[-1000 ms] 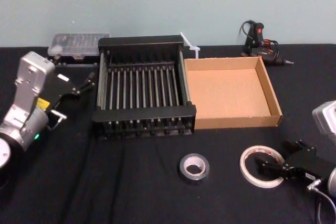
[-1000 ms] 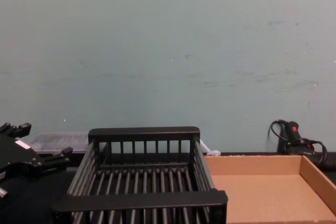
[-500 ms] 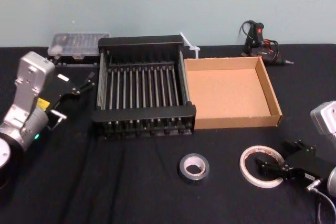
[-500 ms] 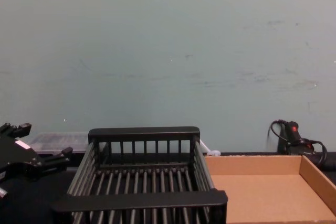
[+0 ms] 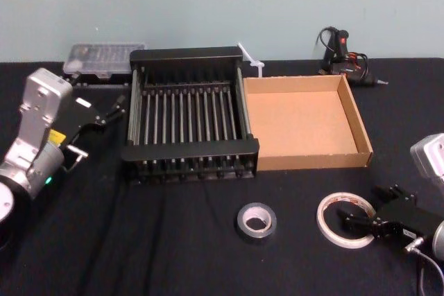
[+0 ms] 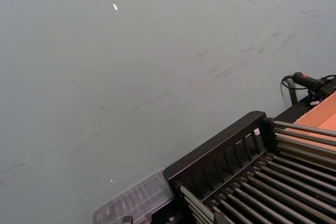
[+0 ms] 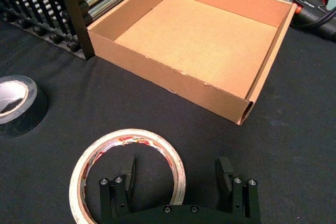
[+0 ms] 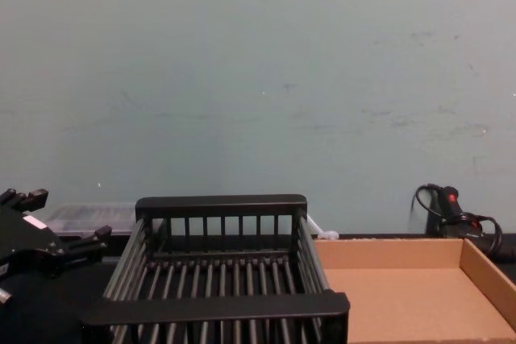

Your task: Pick up the white tape and place it into the black box , Pick up the silver tape and place it into the brown box.

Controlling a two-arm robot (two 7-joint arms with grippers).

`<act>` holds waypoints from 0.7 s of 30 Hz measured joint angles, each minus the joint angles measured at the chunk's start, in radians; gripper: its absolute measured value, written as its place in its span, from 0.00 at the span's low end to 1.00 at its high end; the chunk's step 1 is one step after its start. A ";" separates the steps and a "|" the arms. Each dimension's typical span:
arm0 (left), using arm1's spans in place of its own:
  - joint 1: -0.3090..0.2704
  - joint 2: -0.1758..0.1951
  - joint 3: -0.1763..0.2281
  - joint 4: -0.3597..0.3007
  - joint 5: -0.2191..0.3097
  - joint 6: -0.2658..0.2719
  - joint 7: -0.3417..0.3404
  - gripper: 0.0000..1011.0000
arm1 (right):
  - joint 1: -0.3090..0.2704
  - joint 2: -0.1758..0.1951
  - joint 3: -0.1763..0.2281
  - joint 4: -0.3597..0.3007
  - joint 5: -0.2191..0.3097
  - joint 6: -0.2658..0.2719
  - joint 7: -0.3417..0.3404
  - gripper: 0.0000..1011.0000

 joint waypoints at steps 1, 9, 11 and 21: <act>0.000 0.000 0.000 0.000 0.000 0.000 0.000 0.99 | 0.000 0.000 0.000 0.000 0.000 0.000 0.000 0.99; 0.000 0.000 0.000 0.000 0.000 0.000 0.000 0.99 | 0.000 0.001 -0.001 -0.001 0.001 -0.001 -0.001 0.87; 0.000 0.000 0.000 0.000 0.000 0.000 0.000 0.99 | 0.000 0.001 -0.001 -0.001 0.001 -0.001 -0.001 0.83; 0.000 0.000 0.000 0.000 0.000 0.000 0.000 0.99 | 0.000 0.001 -0.001 -0.001 0.002 -0.001 -0.001 0.54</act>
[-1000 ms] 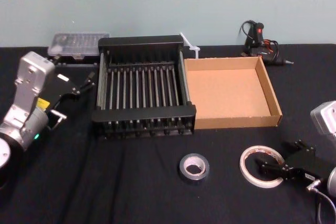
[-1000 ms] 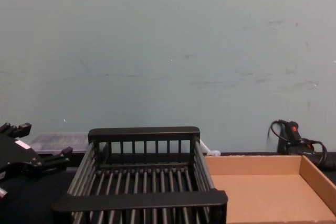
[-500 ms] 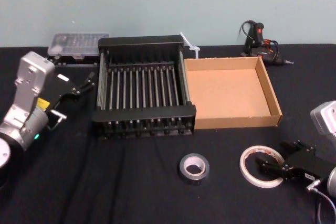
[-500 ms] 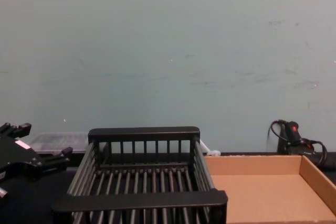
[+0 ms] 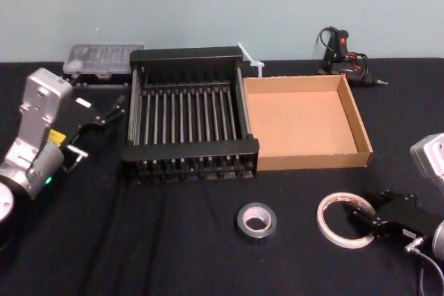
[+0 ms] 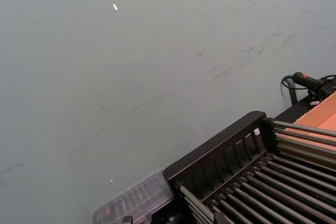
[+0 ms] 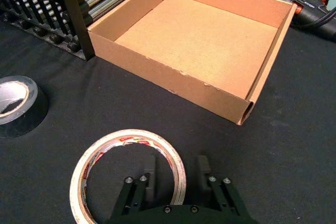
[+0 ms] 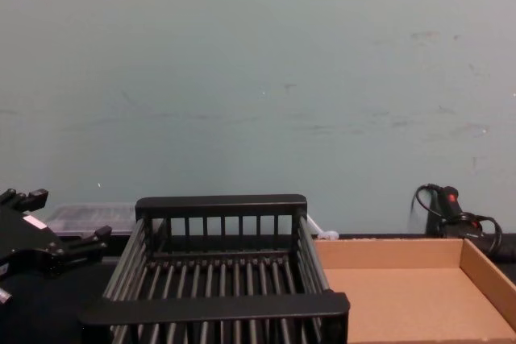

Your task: Pick up the white tape and place it into the black box , Pick up the silver tape and place it into the brown box.

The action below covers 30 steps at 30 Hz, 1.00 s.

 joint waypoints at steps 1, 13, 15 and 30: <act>0.000 0.000 0.000 0.000 0.000 0.000 0.000 0.99 | 0.000 0.000 0.000 0.000 0.000 0.000 0.000 0.50; 0.000 0.000 0.000 0.000 0.000 0.000 0.000 0.99 | 0.000 0.000 0.000 0.000 0.000 0.000 0.000 0.11; 0.000 0.000 0.000 0.000 0.000 0.000 0.000 0.99 | 0.000 0.000 0.000 0.000 0.000 0.000 0.000 0.10; 0.000 0.000 0.000 0.000 0.000 0.000 0.000 0.99 | 0.000 0.000 0.000 0.000 0.000 0.000 0.000 0.09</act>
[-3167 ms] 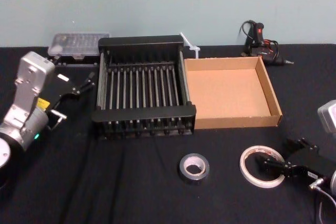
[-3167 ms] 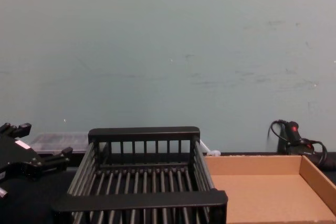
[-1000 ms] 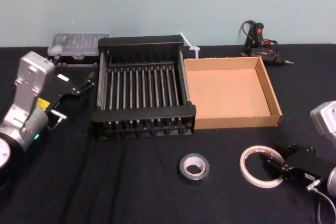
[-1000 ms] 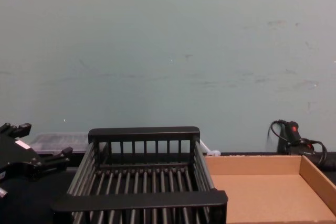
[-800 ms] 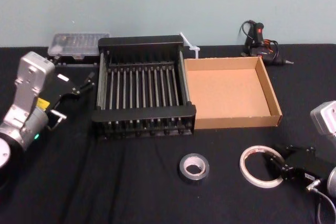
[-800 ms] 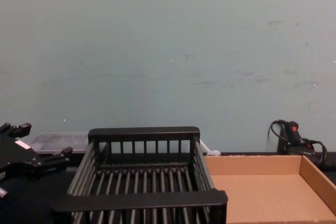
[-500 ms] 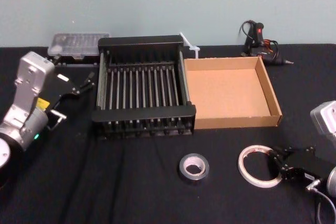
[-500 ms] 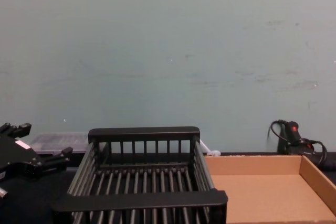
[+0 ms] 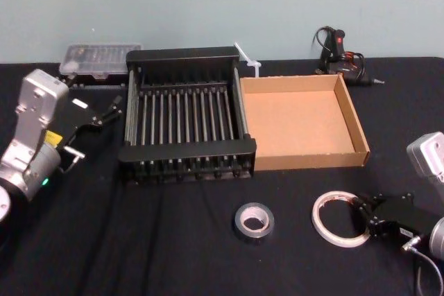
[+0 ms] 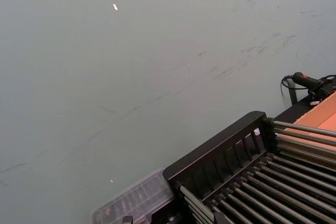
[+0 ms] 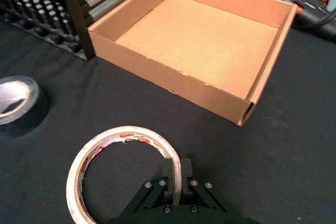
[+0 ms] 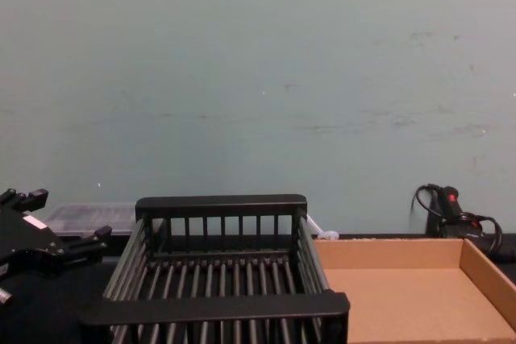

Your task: Pick up the white tape and place it into the black box , Pick up the silver tape and place it into the brown box.

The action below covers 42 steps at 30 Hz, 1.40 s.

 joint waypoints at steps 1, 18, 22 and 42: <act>0.000 0.000 0.000 0.000 0.000 0.000 0.000 0.99 | -0.001 0.001 0.000 0.000 -0.002 -0.008 0.008 0.09; 0.000 0.000 0.000 0.000 0.000 0.000 0.000 0.99 | 0.015 0.004 0.024 -0.024 -0.006 -0.088 0.090 0.09; 0.000 0.000 0.000 0.000 0.000 0.000 0.000 0.99 | 0.046 -0.011 0.020 -0.014 -0.014 -0.100 0.087 0.09; 0.000 0.000 0.000 0.000 0.000 0.000 0.000 0.99 | 0.234 -0.115 -0.048 0.096 -0.108 -0.132 0.075 0.09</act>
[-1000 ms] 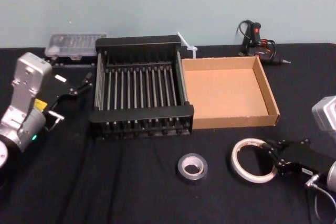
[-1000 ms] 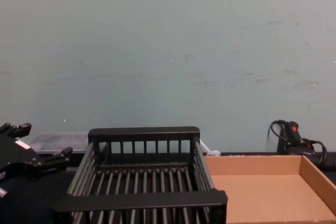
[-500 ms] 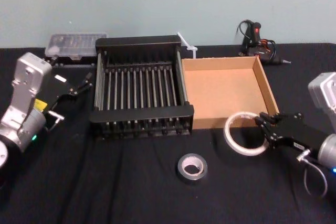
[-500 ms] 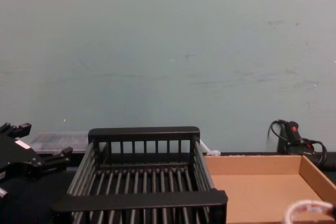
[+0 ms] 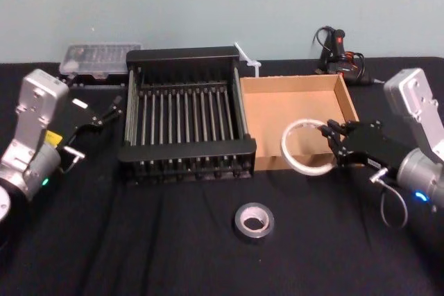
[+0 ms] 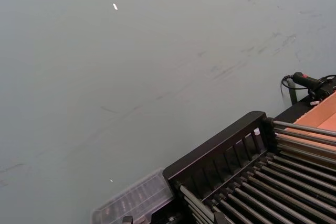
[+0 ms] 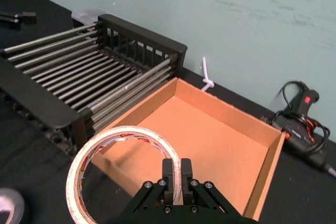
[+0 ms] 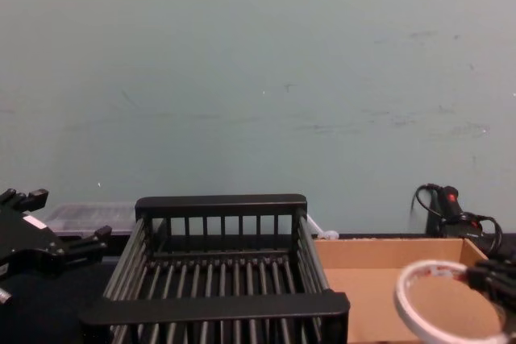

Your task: Pick up the white tape and place it into the black box , Pick up the silver tape and place it into the brown box.

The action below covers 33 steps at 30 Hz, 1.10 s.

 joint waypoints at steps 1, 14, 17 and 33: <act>0.000 0.000 0.000 0.000 0.000 0.000 0.000 0.99 | 0.015 -0.009 -0.006 0.011 -0.007 0.000 0.000 0.09; 0.000 0.000 0.000 0.000 0.000 0.000 0.000 0.99 | 0.125 -0.070 -0.040 0.084 -0.036 -0.001 0.019 0.09; 0.000 0.000 0.000 0.000 0.000 0.000 0.000 0.99 | 0.145 -0.079 -0.046 0.098 -0.037 0.002 0.025 0.09; 0.000 0.000 0.000 0.000 0.000 0.000 0.000 0.99 | 0.278 -0.141 -0.116 0.204 -0.036 0.027 0.075 0.09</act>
